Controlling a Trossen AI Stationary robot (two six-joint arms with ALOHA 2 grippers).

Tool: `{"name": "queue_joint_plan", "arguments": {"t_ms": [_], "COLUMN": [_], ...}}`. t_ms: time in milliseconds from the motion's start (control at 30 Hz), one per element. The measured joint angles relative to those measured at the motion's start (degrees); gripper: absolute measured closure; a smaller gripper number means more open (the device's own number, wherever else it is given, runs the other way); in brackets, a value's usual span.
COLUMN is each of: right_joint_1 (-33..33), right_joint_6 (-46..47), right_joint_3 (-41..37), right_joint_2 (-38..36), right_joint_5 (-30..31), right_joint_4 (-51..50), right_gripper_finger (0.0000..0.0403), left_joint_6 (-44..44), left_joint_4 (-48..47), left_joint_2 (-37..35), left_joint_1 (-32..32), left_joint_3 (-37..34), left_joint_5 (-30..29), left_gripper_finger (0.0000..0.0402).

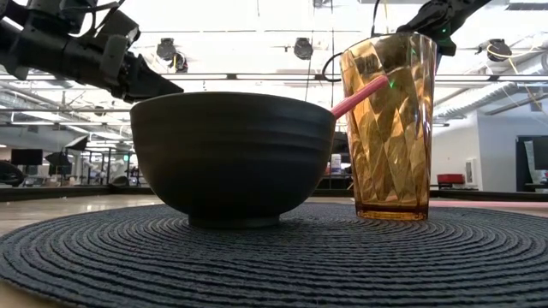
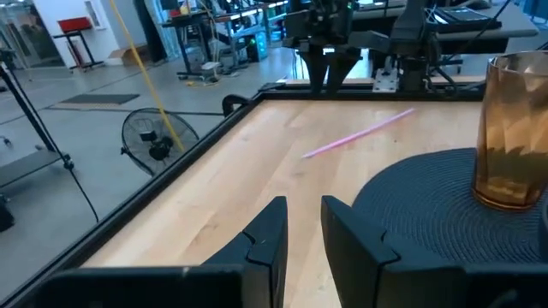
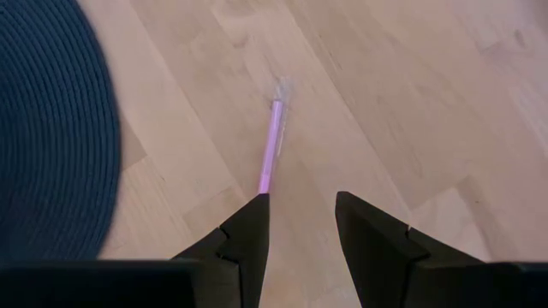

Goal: Pick & Place Utensil
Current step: Put the pink straw into the brown cup

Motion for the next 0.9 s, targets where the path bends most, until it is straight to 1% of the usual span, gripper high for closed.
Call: {"name": "queue_joint_plan", "arguments": {"t_ms": [167, 267, 367, 533, 733, 900], "right_joint_1": [0.0, 0.0, -0.2, -1.1, -1.1, 0.3], "right_joint_6": [0.0, 0.1, 0.5, 0.7, 0.6, 0.5], "right_joint_3": [2.0, 3.0, 3.2, 3.2, 3.2, 3.2], "right_joint_2": [0.0, 0.0, 0.1, 2.8, 6.8, 9.0], "right_joint_5": [-0.2, -2.7, -3.6, -4.6, -4.3, -4.0], "right_joint_4": [-0.2, 0.0, -0.1, -2.1, -6.1, -6.8], "right_gripper_finger": [0.0273, 0.0273, 0.0273, 0.0273, 0.0273, 0.0273], "left_joint_6": [0.3, 0.8, 0.9, 0.1, -2.1, -2.8], "left_joint_4": [-1.7, -2.0, -2.1, -2.1, -2.6, -2.9], "left_joint_2": [0.0, 0.0, 0.0, 0.0, 0.0, 0.0], "left_joint_1": [0.0, 0.0, 0.0, 0.0, 0.0, 0.0], "left_joint_3": [0.0, 0.0, 0.0, 0.0, 0.0, 0.0], "left_joint_5": [1.8, 1.8, 1.8, 2.2, 2.9, 4.0], "left_gripper_finger": [0.0325, 0.0325, 0.0325, 0.0325, 0.0325, 0.0325]}}
